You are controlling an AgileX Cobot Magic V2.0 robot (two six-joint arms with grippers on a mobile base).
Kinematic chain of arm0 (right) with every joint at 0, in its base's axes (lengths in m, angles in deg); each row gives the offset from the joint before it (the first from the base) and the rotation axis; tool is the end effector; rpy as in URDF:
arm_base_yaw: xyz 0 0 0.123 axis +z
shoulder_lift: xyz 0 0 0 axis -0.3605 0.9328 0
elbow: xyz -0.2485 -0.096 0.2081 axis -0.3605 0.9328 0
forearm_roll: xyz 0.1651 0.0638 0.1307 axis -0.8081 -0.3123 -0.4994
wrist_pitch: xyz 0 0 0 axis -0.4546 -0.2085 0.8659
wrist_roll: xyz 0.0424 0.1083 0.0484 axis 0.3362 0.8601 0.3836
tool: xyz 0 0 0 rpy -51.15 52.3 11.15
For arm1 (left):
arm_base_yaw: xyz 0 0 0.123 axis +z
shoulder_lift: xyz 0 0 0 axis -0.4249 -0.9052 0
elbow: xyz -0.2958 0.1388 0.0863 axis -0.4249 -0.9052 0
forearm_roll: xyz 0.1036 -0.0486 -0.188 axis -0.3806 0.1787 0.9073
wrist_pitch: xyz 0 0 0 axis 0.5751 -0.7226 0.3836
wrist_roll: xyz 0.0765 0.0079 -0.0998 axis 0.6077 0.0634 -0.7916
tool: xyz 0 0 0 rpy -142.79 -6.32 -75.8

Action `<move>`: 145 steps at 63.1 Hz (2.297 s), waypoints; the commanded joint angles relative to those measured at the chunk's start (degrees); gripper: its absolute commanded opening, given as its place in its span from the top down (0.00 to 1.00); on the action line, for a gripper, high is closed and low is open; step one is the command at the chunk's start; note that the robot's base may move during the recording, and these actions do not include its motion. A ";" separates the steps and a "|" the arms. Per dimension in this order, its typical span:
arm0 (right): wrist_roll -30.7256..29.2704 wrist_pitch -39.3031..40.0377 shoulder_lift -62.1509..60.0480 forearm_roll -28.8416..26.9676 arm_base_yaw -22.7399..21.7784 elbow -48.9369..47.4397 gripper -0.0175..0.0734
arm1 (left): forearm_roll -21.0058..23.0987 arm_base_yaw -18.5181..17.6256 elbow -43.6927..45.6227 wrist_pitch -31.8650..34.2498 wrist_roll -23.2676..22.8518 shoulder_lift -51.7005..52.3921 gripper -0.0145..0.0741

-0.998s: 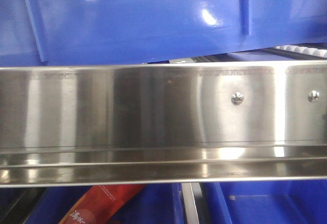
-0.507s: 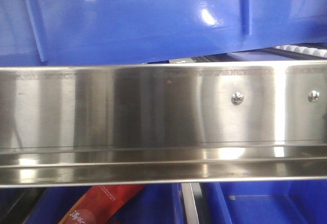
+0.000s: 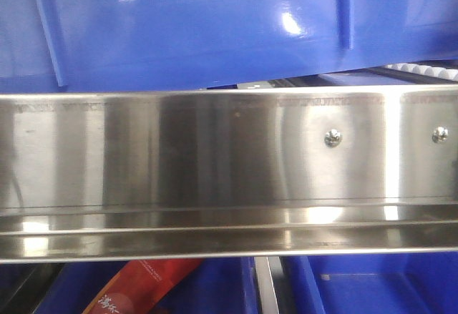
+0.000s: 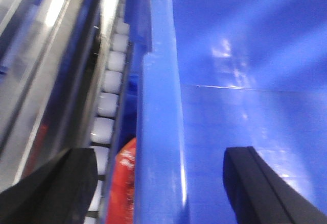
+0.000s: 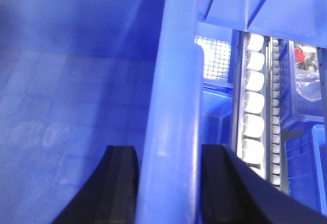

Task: Move blue bin to conveyor side
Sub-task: 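Lift the blue bin with both grippers off the roller shelf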

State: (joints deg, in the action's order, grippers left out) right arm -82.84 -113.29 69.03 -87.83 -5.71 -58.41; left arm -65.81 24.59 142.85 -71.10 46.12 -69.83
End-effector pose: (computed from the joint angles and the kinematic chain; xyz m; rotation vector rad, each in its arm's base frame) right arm 0.3629 0.0992 0.4441 -0.4058 2.4289 0.0806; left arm 0.2737 -0.0027 0.4280 -0.2995 2.3056 -0.1402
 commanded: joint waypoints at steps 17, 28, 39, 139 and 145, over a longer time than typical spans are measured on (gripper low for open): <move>-0.43 0.37 0.06 1.26 -0.08 0.17 0.89 | -14.01 -5.86 0.42 0.10 -10.77 0.09 0.37; -0.43 0.37 0.06 1.26 -0.08 0.16 0.89 | -12.89 -5.86 0.42 -0.19 -10.77 -1.44 0.37; -0.43 0.37 0.06 1.26 -0.08 0.16 0.89 | -10.68 -5.86 0.50 -0.54 -10.77 -3.44 0.37; -0.43 0.37 0.06 0.77 -0.08 0.16 0.89 | -10.46 -5.86 3.21 -4.29 -10.77 -4.73 0.85; -0.43 0.37 -0.19 0.77 -0.08 0.16 0.89 | -10.46 -5.86 3.35 -4.16 -10.77 -4.73 0.85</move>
State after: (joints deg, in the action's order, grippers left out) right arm -82.84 -113.18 69.03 -87.71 -5.71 -58.41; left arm -77.24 18.98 145.72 -76.02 35.84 -74.52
